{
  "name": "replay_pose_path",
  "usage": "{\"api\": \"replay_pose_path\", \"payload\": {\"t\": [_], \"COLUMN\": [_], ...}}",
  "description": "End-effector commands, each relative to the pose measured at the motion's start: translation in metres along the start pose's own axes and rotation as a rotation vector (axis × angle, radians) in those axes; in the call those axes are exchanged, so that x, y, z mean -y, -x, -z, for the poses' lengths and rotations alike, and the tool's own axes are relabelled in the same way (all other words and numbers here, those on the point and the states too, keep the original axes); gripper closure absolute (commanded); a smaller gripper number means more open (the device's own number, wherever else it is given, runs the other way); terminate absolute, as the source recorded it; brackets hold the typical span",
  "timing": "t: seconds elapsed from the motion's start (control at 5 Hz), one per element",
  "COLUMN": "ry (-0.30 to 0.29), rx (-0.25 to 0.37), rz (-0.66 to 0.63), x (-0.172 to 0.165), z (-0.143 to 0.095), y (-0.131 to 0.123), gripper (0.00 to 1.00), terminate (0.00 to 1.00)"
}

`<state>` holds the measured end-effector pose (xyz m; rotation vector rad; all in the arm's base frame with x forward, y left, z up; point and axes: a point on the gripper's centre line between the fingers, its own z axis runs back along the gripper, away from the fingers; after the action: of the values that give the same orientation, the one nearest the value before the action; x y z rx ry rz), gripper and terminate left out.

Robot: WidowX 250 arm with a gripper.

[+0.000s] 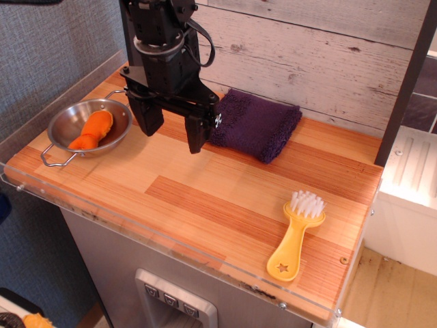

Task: Place the brush on top of the towel.

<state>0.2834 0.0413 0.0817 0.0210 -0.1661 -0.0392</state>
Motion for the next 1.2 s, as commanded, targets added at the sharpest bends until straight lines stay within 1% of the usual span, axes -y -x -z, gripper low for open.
{"api": "replay_pose_path", "payload": {"t": [0.0, 0.2, 0.4, 0.6, 0.8, 1.0], "ry": [0.000, 0.009, 0.082, 0.185, 0.236, 0.218], "rx": [0.000, 0.019, 0.036, 0.042, 0.044, 0.029], "rz": [0.000, 0.041, 0.066, 0.105, 0.107, 0.120], "x": [0.000, 0.026, 0.063, 0.109, 0.140, 0.153], "z": [0.000, -0.001, 0.000, 0.005, 0.011, 0.021], "y": [0.000, 0.000, 0.000, -0.001, 0.000, 0.003], "gripper": [0.00, 0.00, 0.00, 0.00, 0.00, 0.00], "terminate": [0.00, 0.00, 0.00, 0.00, 0.00, 0.00]}}
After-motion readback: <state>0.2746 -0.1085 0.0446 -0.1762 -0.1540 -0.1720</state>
